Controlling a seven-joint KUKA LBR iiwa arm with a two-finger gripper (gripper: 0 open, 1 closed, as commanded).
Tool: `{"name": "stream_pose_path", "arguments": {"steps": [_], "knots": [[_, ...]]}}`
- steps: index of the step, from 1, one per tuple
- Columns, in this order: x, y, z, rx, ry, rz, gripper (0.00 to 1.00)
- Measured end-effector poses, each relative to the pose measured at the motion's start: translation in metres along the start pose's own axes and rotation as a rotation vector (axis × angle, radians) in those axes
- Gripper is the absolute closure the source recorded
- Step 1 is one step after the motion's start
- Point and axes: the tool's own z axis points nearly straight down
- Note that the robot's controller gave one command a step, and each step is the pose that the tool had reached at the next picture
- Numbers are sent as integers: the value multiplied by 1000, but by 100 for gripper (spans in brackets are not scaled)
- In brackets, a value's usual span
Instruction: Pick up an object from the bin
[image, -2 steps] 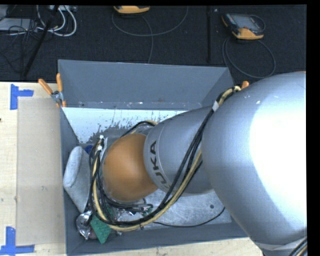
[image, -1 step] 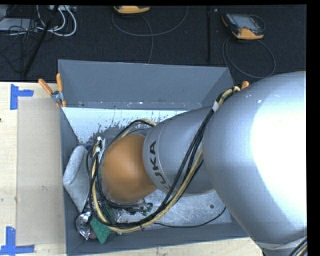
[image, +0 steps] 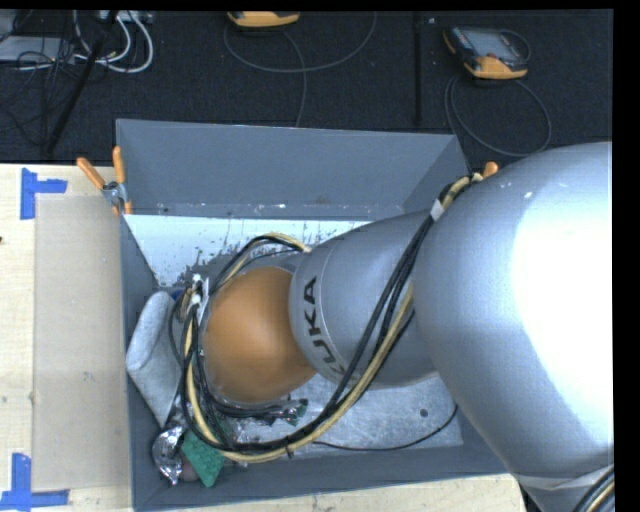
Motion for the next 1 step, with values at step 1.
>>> {"name": "stream_pose_path", "arguments": {"steps": [1], "knots": [[-4, -5, 0, -3, 5, -219, 0]]}}
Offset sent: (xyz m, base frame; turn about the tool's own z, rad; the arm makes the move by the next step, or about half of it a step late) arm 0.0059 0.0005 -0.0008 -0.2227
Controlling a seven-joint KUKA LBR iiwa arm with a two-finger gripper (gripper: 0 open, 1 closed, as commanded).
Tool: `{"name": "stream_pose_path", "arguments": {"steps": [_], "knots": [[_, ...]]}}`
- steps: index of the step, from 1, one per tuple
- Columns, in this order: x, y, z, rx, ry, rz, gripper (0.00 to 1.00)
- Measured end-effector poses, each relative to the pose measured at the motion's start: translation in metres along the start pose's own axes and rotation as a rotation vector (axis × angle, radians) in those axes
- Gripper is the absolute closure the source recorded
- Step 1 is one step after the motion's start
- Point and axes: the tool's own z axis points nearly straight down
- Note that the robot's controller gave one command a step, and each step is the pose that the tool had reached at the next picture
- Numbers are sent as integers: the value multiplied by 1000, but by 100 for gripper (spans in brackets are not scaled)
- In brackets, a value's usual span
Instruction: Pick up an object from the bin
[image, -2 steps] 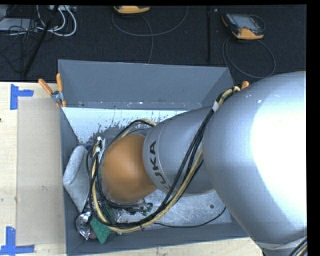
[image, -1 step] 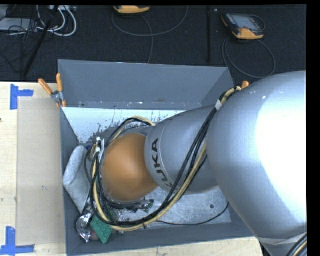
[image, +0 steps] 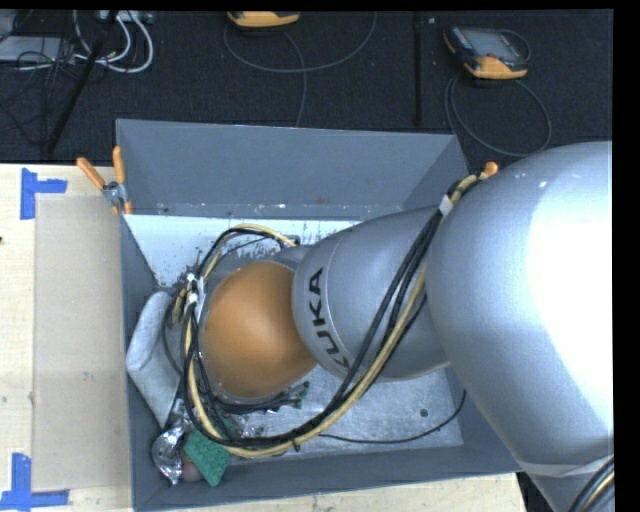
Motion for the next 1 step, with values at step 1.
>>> {"name": "stream_pose_path", "arguments": {"steps": [1], "knots": [[-2, -2, -3, 5, -6, 4, 100]]}}
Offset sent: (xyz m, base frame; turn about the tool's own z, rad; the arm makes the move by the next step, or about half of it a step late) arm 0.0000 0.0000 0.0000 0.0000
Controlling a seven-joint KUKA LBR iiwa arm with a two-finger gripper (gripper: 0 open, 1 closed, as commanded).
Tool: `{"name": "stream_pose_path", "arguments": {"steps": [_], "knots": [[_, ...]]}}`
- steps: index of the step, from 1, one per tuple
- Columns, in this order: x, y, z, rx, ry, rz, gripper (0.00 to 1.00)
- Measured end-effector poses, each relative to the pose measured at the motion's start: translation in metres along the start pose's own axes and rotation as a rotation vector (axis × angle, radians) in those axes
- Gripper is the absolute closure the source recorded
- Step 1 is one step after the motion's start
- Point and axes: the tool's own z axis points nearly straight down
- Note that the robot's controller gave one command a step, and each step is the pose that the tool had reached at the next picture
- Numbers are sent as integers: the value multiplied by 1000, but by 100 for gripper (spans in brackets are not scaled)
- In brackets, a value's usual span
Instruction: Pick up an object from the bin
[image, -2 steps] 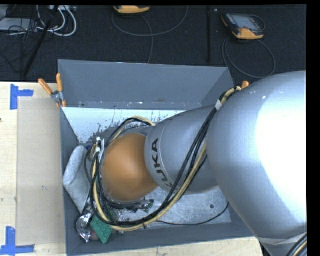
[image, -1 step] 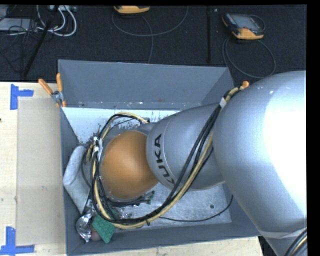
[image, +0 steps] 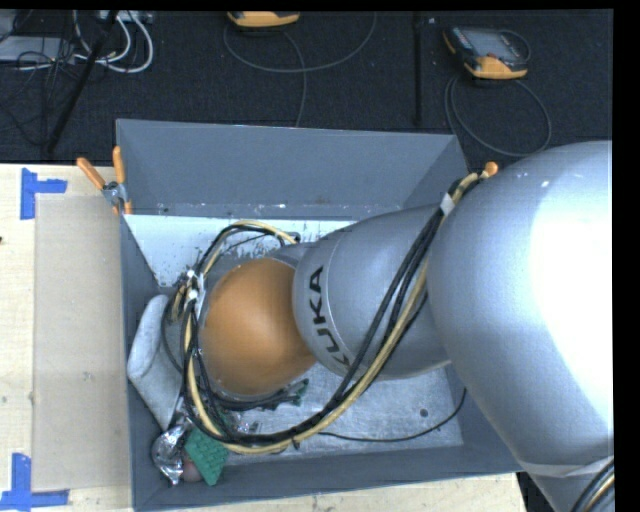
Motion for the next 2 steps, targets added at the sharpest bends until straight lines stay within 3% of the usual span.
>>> {"name": "stream_pose_path", "arguments": {"steps": [1, 2], "knots": [[0, 2, -29, 3, -2, 13, 100], [-8, -12, -8, -4, 14, 36, 100]]}}
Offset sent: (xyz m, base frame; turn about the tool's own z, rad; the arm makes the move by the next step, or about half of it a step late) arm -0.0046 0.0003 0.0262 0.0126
